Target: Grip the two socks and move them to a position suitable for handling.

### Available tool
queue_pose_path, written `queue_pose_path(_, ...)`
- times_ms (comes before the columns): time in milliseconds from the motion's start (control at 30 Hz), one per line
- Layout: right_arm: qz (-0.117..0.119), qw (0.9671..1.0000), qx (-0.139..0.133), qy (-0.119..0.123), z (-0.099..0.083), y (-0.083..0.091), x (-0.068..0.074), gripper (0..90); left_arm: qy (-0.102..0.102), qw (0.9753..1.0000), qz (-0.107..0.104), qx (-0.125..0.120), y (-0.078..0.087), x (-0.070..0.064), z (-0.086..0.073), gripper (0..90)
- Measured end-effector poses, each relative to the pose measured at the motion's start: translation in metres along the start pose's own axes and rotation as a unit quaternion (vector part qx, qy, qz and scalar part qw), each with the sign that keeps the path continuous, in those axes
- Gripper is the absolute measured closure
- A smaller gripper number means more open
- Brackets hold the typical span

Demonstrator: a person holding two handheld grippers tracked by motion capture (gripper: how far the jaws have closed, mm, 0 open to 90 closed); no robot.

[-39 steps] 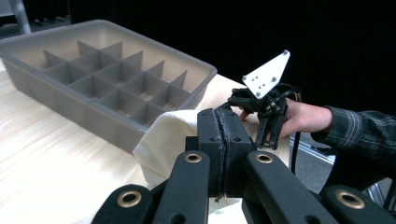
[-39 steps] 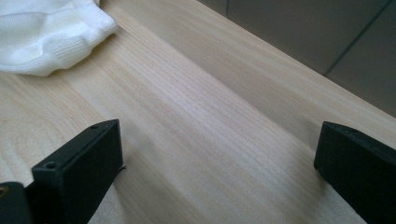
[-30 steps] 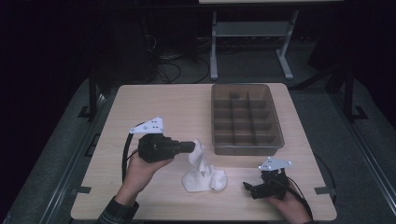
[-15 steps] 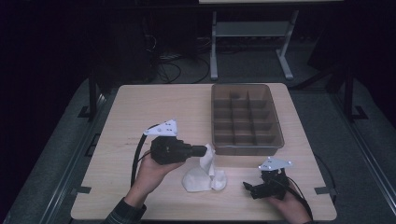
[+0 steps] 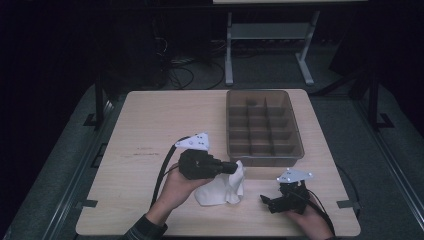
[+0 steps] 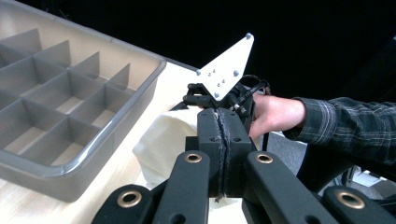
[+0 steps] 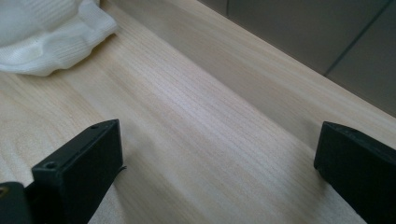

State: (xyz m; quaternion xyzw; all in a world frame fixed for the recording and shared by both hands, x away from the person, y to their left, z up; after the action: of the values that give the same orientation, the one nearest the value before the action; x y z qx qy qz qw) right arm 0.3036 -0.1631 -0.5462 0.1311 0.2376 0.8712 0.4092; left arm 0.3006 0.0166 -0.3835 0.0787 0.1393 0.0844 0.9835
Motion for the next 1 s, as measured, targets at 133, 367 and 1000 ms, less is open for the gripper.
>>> queue_pose_path(133,0.0,1.0,0.0,0.0,0.0,0.0,0.0,0.8,0.001,1.0,-0.002,0.008,-0.004,0.0,-0.005,89.4)
queue_pose_path(367,0.001,1.0,0.0,0.0,0.0,0.0,0.0,0.8,0.008,0.9997,0.007,0.023,-0.002,0.008,-0.016,89.4)
queue_pose_path(1000,0.001,1.0,0.0,0.001,0.0,0.0,0.0,0.8,0.031,0.9953,0.06,0.07,0.026,0.047,-0.056,89.4)
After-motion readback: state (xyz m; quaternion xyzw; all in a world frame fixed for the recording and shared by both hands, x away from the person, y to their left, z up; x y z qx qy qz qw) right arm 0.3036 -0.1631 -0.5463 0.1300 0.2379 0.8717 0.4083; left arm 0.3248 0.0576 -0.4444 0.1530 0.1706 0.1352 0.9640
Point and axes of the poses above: each handheld gripper's, and its own axes: y roughly backward along the jaws, z roughly out of its top, x roughly to its left, the point moved 9 cm from there along -y, roughly forward along the jaws, and after that the axes turned 14 degrees about -x, right-handed, at the moved point
